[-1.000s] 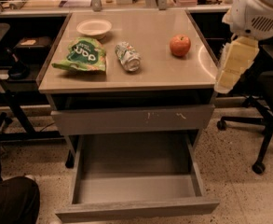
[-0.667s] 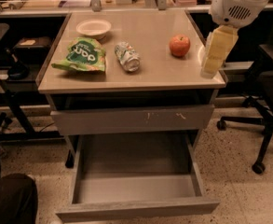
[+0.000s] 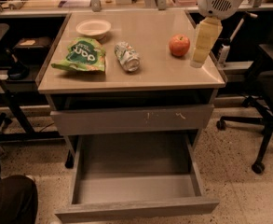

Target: Place apple into middle drawer

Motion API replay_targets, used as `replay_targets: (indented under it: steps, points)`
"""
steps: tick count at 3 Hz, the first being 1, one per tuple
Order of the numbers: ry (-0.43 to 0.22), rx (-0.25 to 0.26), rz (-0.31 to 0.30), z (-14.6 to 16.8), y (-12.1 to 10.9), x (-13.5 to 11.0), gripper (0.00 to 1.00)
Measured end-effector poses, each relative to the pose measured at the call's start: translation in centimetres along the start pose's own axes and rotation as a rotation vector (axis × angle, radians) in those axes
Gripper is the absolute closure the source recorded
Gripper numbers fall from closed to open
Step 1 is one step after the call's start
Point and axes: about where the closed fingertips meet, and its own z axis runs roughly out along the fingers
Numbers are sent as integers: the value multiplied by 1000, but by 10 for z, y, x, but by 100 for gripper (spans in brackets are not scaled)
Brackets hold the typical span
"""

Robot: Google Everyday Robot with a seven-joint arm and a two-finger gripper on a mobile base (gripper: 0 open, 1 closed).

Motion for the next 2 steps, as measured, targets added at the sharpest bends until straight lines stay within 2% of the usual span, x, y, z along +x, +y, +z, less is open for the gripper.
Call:
replay_targets:
  steps: [1, 2]
  points:
    - [-33, 12, 11, 15, -19, -4, 0]
    - [-35, 24, 41, 40, -50, -5, 0]
